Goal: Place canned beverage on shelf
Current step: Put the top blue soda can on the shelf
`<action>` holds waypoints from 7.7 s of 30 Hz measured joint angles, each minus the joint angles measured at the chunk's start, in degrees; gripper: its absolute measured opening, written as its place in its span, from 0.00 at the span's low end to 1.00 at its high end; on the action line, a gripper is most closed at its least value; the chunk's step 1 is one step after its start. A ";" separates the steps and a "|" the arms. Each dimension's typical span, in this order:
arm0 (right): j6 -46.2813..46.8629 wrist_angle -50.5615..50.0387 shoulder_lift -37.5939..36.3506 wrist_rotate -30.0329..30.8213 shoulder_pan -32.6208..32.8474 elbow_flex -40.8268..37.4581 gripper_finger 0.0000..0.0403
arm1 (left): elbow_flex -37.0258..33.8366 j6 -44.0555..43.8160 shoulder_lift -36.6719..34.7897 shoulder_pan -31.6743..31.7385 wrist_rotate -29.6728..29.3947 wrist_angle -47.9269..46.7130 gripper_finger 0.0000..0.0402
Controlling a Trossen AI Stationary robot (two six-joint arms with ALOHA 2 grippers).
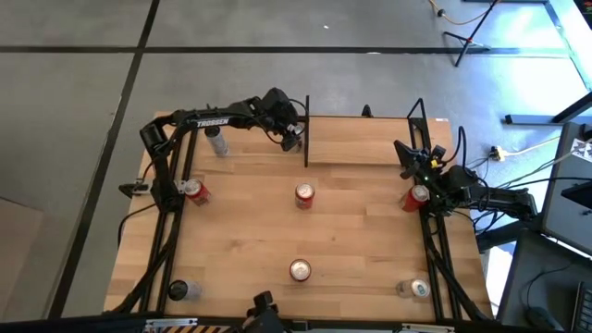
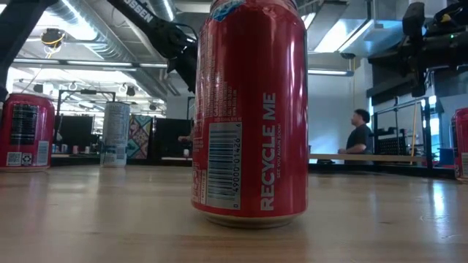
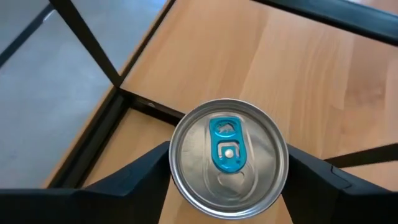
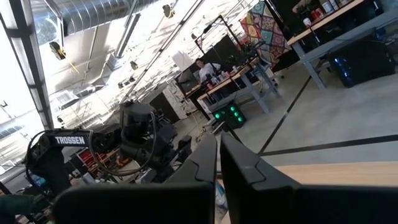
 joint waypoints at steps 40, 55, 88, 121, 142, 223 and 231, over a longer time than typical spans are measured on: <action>-23.96 -36.02 42.21 0.19 -0.93 50.30 0.03 | 6.44 -9.32 -25.21 -4.83 10.85 3.73 0.50; -20.50 -39.40 47.60 -50.74 -21.34 56.28 0.50 | 16.61 -8.30 -16.57 -5.83 22.88 2.00 0.50; -18.35 -27.29 60.76 -65.52 -24.00 56.26 0.71 | 16.61 -6.28 -13.25 -9.83 23.20 4.87 0.50; -19.28 -26.75 65.67 -66.65 -22.76 56.26 0.96 | 16.57 -3.08 -10.64 -9.68 25.70 10.66 0.50; -22.94 -27.94 66.25 -56.52 -22.08 56.19 0.53 | 16.57 -9.03 -10.11 -9.79 18.22 9.82 0.68; -17.06 -17.71 65.07 -72.33 -23.56 56.30 0.98 | 16.55 -23.38 -8.41 -7.51 31.86 28.12 0.53; -14.28 -10.27 69.54 -74.23 -23.24 56.28 0.97 | 16.55 -22.78 -8.41 -8.50 32.28 28.09 0.53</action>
